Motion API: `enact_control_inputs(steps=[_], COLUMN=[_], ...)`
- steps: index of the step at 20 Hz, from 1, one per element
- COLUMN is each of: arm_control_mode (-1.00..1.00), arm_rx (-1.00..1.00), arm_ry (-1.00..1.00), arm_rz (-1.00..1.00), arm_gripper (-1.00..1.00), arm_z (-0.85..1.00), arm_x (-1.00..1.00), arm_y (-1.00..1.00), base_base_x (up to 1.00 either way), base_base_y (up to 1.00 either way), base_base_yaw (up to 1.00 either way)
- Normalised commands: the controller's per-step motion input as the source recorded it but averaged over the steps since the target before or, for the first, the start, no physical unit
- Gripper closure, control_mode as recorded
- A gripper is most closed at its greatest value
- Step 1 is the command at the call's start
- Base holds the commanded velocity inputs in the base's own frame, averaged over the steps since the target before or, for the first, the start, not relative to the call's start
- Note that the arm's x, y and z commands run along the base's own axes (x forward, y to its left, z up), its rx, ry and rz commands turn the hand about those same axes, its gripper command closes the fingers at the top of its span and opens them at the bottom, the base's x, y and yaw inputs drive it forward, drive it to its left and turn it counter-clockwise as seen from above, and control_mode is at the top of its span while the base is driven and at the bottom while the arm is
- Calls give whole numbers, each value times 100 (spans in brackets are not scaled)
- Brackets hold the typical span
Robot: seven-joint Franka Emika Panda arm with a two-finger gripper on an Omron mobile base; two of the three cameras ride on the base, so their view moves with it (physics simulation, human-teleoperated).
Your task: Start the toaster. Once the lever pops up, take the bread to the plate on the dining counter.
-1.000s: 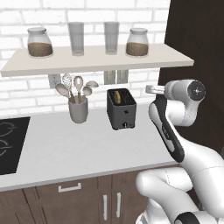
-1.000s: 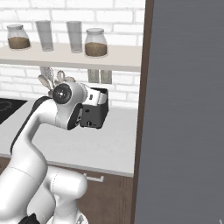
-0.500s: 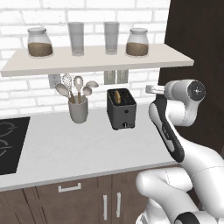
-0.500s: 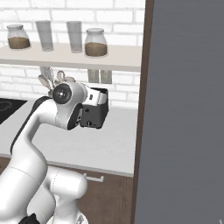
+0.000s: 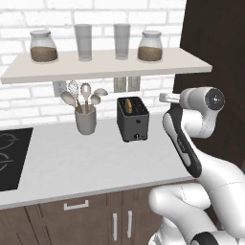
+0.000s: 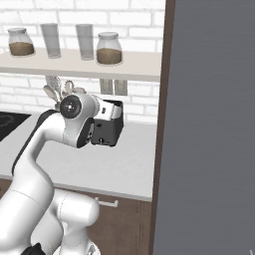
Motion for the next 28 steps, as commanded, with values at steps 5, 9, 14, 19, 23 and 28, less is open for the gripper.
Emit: enact_control_inputs(steps=[5,9,14,19,23,28], arm_control_mode=[-100,-100,-100,-100,-100,-100], arm_rx=[0,0,0,0,0,0], arm_ry=[0,0,0,0,0,0], arm_rz=[0,0,0,0,0,0], arm_gripper=[-100,-100,-100,-100,-100,-100], arm_z=[0,0,0,0,0,0], arm_x=[0,0,0,0,0,0], arm_y=[0,0,0,0,0,0], base_base_x=[0,0,0,0,0,0], base_base_y=[0,0,0,0,0,0], base_base_yaw=[0,0,0,0,0,0])
